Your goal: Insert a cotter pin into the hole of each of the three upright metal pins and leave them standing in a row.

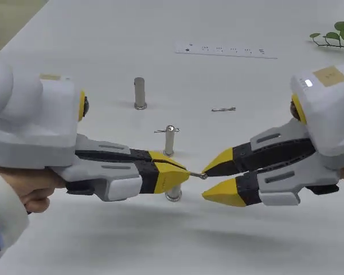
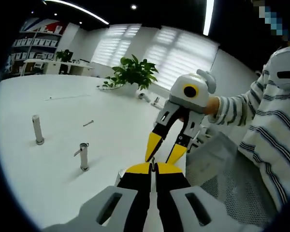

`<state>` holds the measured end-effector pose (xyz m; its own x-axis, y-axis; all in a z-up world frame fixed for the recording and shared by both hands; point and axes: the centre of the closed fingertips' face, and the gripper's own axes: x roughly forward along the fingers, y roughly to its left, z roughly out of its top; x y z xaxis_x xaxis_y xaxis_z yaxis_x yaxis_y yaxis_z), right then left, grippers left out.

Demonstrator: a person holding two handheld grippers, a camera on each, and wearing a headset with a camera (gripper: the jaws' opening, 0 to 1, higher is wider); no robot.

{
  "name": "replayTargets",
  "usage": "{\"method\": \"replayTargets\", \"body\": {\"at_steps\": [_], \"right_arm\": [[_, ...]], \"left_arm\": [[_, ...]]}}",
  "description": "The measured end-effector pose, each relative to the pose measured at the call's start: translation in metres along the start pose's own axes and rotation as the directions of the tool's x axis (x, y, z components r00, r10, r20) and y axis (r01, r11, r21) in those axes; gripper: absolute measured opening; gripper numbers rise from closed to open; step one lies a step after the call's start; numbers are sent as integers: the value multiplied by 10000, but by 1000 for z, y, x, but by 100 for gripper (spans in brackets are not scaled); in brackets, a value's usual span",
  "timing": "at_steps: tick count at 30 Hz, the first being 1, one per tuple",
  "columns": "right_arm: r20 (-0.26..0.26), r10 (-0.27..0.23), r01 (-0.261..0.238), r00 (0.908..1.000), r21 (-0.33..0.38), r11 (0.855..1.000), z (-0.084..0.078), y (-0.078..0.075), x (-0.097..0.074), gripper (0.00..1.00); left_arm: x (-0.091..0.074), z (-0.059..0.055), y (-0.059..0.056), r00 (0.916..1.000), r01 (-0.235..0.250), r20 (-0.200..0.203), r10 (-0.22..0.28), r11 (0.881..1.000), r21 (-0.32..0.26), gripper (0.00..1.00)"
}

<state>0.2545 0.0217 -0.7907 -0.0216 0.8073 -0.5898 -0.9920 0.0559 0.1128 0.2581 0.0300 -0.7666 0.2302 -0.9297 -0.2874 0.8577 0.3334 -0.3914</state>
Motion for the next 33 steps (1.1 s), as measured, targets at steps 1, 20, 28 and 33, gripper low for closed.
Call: {"method": "replayTargets", "body": {"at_steps": [1,20,28,33], "right_arm": [[0,43,-43,10000,8,10000,0,1,1,17],[-196,616,-627,9979,-574,9964,3,17,3,5],[-300,866,-877,9958,-389,9954,0,21,0,4],[-241,786,-794,9966,-376,9961,1,19,-1,4]], "left_arm": [[0,-1,-1,10000,41,-23,-41,10000,75,0],[2,-8,-9,9968,706,-448,-657,9903,1194,1],[5,-13,-12,9926,919,-966,-731,9739,2074,1],[5,-11,-9,9951,732,-813,-568,9737,2159,2]]}}
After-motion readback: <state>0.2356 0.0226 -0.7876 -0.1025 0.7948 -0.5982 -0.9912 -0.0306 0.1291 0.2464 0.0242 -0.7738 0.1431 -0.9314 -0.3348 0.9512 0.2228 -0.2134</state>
